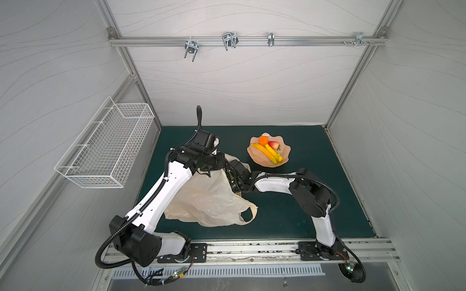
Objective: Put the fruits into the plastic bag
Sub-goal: 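Open the right gripper inside the bag to release the strawberry, then withdraw the open right gripper from the bag toward the bowl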
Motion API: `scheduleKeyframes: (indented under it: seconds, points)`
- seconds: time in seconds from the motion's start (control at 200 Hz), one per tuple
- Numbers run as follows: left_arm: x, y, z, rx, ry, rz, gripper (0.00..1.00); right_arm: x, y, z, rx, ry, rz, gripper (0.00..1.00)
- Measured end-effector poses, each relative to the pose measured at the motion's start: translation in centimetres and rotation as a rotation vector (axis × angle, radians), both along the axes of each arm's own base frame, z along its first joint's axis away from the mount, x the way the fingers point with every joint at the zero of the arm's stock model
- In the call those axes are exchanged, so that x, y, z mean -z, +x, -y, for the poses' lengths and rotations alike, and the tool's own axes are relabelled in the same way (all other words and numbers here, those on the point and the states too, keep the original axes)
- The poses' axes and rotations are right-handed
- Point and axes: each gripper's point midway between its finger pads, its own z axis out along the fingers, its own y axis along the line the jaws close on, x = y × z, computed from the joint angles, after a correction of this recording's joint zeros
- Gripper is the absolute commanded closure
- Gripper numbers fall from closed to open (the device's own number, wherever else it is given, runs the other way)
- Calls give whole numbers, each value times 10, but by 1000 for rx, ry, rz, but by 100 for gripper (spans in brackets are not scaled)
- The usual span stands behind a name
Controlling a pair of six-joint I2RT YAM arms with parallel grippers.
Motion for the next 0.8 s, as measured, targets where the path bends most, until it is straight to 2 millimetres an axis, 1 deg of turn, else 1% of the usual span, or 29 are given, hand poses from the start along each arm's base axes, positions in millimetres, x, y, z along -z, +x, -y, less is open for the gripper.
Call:
scheduleKeyframes:
  seconds: [0.105,0.185,0.27,0.435,0.57,0.68,0.8]
  points:
    - [0,0,-1,-2,3,1,100,1,5,3,5,-3,6,11]
    - [0,0,-1,-4,6,2,100,2,10,6,13,-8,9,9]
    - [1,1,-2,-6,9,2,100,-2,16,10,23,-1,19,7]
    - [2,1,-3,-9,15,1,100,-18,29,19,52,23,40,6]
    - [3,2,-5,-16,24,4,100,-31,36,32,79,35,53,5]
    - [3,3,-7,-25,37,8,100,-36,41,42,98,38,58,5]
    - [4,3,-10,-35,53,7,100,-38,44,50,113,31,59,4]
